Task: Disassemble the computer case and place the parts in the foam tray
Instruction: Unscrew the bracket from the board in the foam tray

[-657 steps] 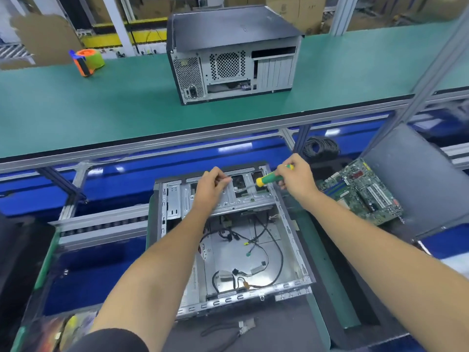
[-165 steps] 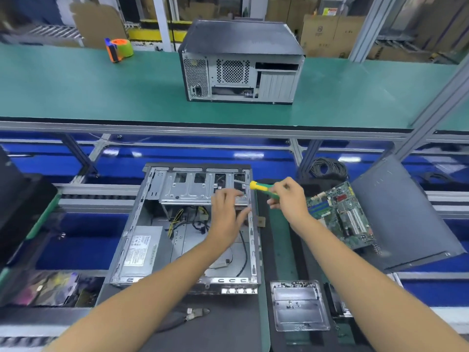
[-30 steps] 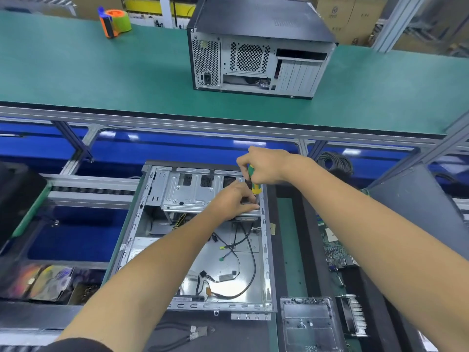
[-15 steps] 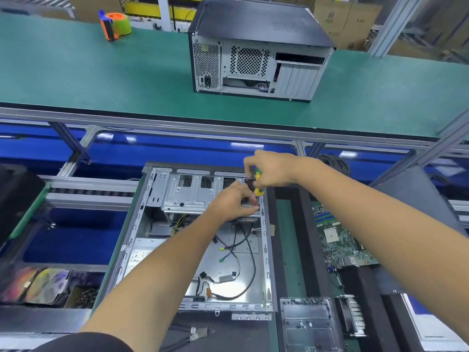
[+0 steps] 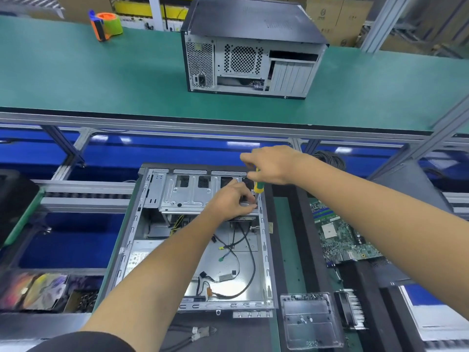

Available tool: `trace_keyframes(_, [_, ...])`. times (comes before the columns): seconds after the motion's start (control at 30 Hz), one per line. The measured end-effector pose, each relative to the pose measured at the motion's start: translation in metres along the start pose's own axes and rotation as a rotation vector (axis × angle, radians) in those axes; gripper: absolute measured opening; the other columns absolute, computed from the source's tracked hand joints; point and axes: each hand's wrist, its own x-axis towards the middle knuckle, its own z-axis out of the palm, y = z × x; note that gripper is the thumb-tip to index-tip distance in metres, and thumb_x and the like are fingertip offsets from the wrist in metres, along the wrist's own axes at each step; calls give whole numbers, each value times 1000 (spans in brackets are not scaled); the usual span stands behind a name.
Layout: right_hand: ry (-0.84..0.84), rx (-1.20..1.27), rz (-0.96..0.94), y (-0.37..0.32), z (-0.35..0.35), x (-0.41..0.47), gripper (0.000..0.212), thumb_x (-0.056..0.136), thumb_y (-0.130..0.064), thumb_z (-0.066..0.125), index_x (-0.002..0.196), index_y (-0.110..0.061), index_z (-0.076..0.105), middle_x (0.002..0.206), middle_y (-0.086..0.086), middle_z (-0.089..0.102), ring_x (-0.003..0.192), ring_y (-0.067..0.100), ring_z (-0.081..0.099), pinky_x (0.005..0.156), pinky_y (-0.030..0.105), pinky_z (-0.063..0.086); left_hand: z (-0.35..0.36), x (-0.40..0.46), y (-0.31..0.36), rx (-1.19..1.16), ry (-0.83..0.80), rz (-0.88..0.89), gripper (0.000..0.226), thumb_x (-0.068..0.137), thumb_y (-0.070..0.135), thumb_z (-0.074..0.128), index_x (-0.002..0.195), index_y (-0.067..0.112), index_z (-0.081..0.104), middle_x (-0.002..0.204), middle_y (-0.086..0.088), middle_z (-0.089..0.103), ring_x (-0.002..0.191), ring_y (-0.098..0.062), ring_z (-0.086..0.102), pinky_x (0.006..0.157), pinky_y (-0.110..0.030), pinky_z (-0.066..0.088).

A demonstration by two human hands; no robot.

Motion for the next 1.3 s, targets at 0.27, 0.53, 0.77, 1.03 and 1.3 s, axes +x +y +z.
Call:
trace_keyframes(0.27, [-42,242,-15,-6,1,3,22,77,-9,59,81,-30,54,89,-8,46,68,13,48,56,30,29,0,-1,0,-1,1,12,13,86,36,80,87,26,72,93,12,66,103,-15,52,85,-37,51])
trace_keyframes(0.53, [-20,-63,25,-7,-5,3,15,101,-34,38,93,-22,44,76,-2,54,65,19,45,55,34,23,-1,0,0,3,-21,-14,12,86,38,79,85,34,68,90,15,64,100,-9,49,83,-32,50])
trace_keyframes(0.77, [-167,259,75,-9,-5,-1,16,84,-20,61,95,-24,51,95,2,50,71,21,45,61,35,35,-2,0,2,34,-27,-6,17,85,39,79,81,36,64,91,17,63,99,-10,47,82,-33,50])
trace_keyframes(1.03, [-144,132,60,-4,-10,6,6,90,-23,50,91,-27,53,94,-4,59,80,22,53,60,34,32,0,0,0,27,-10,17,14,86,37,80,85,27,70,89,15,63,96,-10,47,82,-34,49])
trace_keyframes(1.3, [-97,-62,40,-4,-10,6,20,100,-37,41,82,-27,42,79,-5,53,71,21,49,59,35,30,-1,1,0,28,-17,-8,15,86,39,79,88,27,71,91,12,65,98,-10,47,85,-34,50])
